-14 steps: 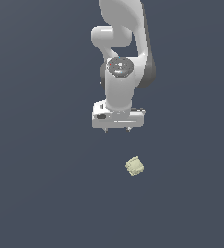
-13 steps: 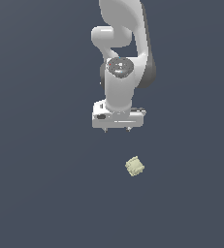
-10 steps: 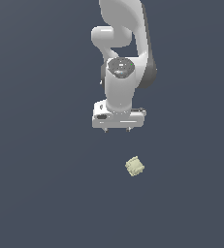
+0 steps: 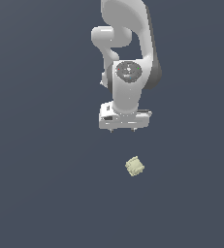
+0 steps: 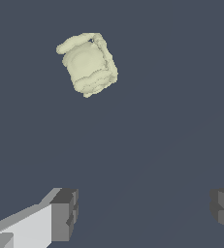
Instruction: Pick up the object and move it to a goal position.
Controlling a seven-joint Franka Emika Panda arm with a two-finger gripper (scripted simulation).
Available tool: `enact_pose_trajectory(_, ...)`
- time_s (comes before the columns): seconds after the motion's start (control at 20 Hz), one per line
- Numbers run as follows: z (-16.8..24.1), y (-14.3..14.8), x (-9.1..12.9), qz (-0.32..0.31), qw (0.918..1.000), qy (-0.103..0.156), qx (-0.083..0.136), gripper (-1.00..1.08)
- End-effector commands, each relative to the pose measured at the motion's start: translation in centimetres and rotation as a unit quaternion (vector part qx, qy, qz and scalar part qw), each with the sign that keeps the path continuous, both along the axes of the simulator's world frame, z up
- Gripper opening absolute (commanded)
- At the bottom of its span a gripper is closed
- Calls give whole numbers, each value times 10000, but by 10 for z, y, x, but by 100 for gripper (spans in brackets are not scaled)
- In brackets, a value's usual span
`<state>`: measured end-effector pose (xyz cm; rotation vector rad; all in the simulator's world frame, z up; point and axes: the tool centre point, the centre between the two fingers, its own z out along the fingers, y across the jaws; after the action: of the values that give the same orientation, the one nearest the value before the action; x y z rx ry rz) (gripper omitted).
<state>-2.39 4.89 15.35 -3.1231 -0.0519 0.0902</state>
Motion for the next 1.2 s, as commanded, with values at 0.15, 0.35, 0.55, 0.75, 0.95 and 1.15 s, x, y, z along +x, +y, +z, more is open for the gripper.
enact_pose_trajectory(0.15,-2,2,6,85,10000,-12,-2,100)
enact_pose_trajectory(0.35,-5,6,16,260,9997,-35,-7,100)
enact_pose_trajectory(0.55,-11,13,32,518,9986,-68,-11,100)
enact_pose_trajectory(0.75,-20,21,51,860,9962,-113,-15,100)
enact_pose_trajectory(0.95,-31,32,74,1270,9918,-168,-16,100)
enact_pose_trajectory(1.15,-43,42,92,1628,9864,-218,-16,100)
